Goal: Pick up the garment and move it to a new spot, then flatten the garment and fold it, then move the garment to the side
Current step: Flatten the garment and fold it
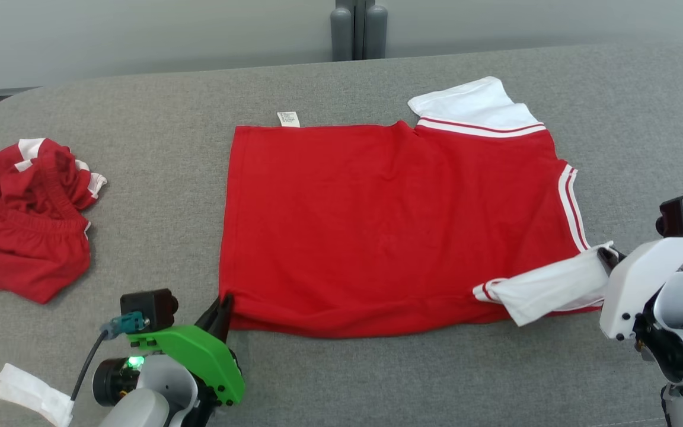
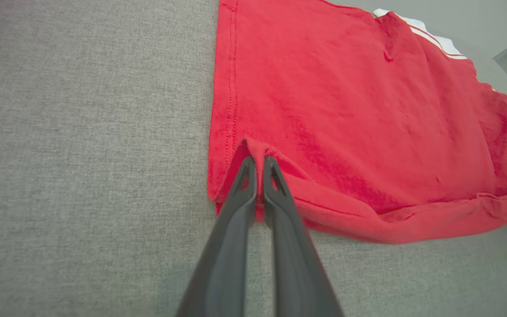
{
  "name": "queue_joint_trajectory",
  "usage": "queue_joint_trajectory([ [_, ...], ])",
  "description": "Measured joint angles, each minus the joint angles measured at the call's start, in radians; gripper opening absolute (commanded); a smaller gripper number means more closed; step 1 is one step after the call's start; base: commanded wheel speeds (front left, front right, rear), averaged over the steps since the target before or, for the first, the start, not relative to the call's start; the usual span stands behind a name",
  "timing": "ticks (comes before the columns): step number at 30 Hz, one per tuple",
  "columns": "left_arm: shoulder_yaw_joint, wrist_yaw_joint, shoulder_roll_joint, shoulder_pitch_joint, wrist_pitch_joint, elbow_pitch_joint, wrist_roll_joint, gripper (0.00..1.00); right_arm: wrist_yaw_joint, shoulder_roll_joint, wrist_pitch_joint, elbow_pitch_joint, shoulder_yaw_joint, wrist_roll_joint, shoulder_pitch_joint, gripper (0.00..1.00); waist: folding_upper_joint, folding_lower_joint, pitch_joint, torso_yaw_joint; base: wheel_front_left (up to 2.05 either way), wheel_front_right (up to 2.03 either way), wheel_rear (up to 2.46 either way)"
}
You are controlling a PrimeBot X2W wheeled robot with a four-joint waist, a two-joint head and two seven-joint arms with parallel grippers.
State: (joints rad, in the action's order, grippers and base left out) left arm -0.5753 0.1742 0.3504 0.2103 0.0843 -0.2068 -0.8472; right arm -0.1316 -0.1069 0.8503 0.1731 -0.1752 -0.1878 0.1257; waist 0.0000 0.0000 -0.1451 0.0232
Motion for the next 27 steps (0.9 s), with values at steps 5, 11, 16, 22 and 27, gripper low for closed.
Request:
queue_joint_trajectory([
  [5,0.002,0.011,-0.028,0.067,0.005,-0.076,0.007,0.0,0.0,-0.022,-0.057,-0.1,0.017,-0.002,0.083,0.0,0.0,0.0,-0.019,-0.001,0.0,0.0,0.0],
  [11,0.002,0.025,-0.049,0.127,0.013,-0.139,0.015,0.0,0.0,-0.033,-0.132,-0.182,0.036,0.007,0.159,0.0,0.0,0.0,-0.05,-0.006,0.0,0.0,0.0],
  [16,0.006,0.026,-0.061,0.162,0.01,-0.172,0.016,0.0,0.0,-0.034,-0.185,-0.242,0.051,0.008,0.198,0.0,0.0,0.0,-0.072,-0.015,0.0,0.0,0.0],
  [22,0.015,0.023,-0.071,0.176,-0.015,-0.195,0.014,1.0,0.0,-0.032,-0.313,-0.272,0.064,0.005,0.239,1.0,0.0,0.0,-0.082,-0.029,0.0,0.0,0.0],
  [27,0.021,0.028,-0.068,0.176,-0.044,-0.198,0.017,1.0,0.0,-0.038,-0.373,-0.285,0.073,-0.015,0.248,1.0,0.0,0.0,-0.074,-0.033,0.0,0.0,0.0],
])
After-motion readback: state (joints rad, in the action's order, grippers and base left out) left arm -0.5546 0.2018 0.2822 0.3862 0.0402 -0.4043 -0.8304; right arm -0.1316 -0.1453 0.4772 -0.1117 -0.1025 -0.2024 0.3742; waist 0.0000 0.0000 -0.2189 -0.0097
